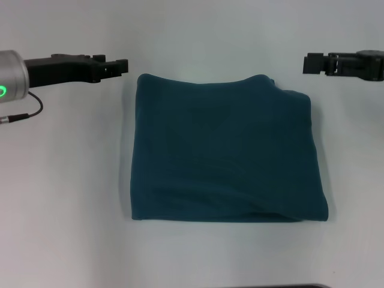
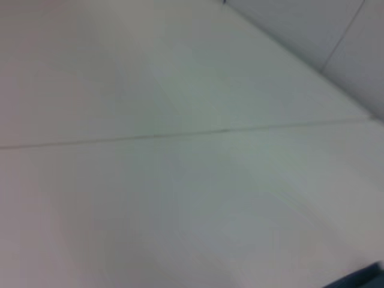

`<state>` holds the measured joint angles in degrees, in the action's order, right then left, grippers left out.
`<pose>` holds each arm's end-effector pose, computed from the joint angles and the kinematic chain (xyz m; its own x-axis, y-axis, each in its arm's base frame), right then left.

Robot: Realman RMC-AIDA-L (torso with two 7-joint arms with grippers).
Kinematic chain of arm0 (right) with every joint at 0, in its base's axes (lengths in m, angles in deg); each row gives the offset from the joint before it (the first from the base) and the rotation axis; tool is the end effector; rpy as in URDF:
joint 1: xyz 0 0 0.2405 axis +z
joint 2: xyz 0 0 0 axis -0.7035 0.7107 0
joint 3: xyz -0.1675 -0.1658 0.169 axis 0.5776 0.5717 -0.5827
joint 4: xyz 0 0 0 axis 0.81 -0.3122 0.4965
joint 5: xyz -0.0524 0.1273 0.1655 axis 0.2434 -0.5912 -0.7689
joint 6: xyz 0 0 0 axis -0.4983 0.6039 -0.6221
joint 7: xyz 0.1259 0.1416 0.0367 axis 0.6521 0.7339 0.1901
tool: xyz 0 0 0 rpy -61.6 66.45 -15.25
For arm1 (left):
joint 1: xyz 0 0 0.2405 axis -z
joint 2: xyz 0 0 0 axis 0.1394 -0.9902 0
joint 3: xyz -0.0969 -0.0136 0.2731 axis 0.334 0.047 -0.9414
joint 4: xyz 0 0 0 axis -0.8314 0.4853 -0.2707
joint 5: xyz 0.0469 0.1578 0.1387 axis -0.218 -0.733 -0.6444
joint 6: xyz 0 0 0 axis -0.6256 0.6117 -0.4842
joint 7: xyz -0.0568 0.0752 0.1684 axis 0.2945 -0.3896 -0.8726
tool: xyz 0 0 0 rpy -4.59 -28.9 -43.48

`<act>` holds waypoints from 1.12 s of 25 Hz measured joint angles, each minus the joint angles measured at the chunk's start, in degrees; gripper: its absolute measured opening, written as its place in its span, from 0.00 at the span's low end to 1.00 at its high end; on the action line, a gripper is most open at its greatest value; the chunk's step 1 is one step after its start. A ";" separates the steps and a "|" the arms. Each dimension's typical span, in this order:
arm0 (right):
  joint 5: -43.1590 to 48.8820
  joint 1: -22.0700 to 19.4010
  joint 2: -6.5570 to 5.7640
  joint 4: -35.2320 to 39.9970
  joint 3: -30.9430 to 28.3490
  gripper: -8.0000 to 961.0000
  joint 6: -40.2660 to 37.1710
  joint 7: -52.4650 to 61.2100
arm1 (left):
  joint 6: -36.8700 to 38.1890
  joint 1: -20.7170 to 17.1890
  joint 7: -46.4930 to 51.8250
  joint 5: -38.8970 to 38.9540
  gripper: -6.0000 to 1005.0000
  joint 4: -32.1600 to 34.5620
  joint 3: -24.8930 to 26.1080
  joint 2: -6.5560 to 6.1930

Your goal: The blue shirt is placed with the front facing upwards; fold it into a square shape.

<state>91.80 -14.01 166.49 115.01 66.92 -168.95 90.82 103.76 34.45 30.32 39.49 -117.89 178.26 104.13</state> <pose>0.2797 0.3579 0.0191 0.4888 -0.6900 -0.5338 -0.7435 -0.6496 0.1588 -0.2764 0.4166 -0.0584 0.6121 0.6389 0.4659 0.7891 -0.5320 -0.3072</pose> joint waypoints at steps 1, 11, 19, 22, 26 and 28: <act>0.00 -0.10 0.11 -0.01 0.21 0.64 0.30 -0.86 | 2.15 -0.89 -0.84 2.38 0.51 -0.46 0.59 -0.06; 0.08 -0.95 2.08 -0.14 0.79 0.64 4.32 -10.26 | 18.38 -6.14 -9.10 18.21 0.72 0.81 6.65 0.05; 0.81 -1.28 3.65 -0.08 3.79 0.74 5.17 -15.29 | 24.02 -5.33 -11.82 18.54 0.85 6.07 6.09 -0.11; 1.03 -0.99 3.66 0.33 5.40 0.81 5.17 -15.50 | 25.48 -5.58 -13.38 18.28 0.87 6.62 6.31 -0.21; 1.08 -0.78 3.68 0.50 5.60 0.90 5.12 -15.73 | 25.92 -6.60 -16.35 18.24 0.88 6.95 6.43 -0.29; 1.31 -0.77 3.69 0.51 5.89 0.94 5.07 -16.20 | 26.12 -6.94 -18.00 18.06 0.88 7.32 6.27 -0.32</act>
<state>93.12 -14.78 170.18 115.52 72.81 -163.87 74.61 129.88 27.51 12.33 57.56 -110.57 184.53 103.80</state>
